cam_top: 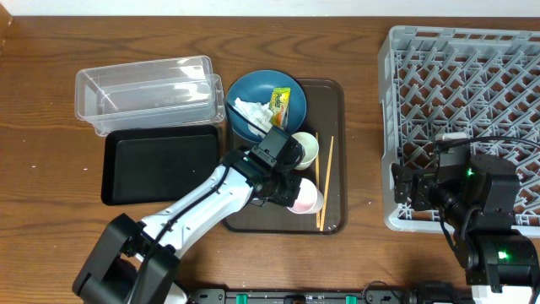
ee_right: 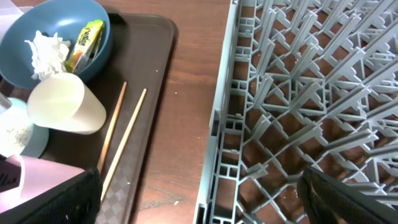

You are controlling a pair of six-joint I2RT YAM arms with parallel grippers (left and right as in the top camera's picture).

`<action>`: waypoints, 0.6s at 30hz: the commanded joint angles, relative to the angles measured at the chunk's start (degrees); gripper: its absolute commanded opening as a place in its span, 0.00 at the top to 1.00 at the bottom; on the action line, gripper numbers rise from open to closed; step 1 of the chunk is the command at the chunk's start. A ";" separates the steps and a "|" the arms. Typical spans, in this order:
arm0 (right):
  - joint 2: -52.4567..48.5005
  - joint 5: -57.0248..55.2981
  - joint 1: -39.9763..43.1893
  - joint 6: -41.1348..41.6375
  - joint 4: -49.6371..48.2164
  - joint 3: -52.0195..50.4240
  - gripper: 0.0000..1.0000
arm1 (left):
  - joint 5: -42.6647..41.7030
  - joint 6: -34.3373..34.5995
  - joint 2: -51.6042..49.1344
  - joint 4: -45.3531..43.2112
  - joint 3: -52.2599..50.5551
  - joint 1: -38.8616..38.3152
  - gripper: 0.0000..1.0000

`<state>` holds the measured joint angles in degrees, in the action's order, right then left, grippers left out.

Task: Sort waste into correct bins and load items into the dishwasher rack
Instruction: 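Reach the left gripper to the pink cup and grasp it, then lift the pink cup and hand it to the right gripper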

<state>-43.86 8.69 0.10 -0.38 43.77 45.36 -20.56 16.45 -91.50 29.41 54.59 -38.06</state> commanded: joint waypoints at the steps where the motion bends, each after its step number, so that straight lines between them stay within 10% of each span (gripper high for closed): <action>1: 0.07 -5.07 -0.79 1.46 0.79 1.36 0.01 | 0.02 1.07 4.33 0.81 1.18 -0.11 0.94; 9: -1.75 -5.31 2.16 8.90 1.38 1.33 0.01 | 0.20 7.39 16.85 0.04 1.16 3.89 0.94; 18: -9.33 55.32 2.27 -11.50 -9.92 1.36 0.01 | -39.01 11.61 13.55 -15.34 1.16 16.22 0.94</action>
<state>-51.44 38.52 2.24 -3.55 34.83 45.47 -40.64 25.56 -75.79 17.17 54.78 -24.32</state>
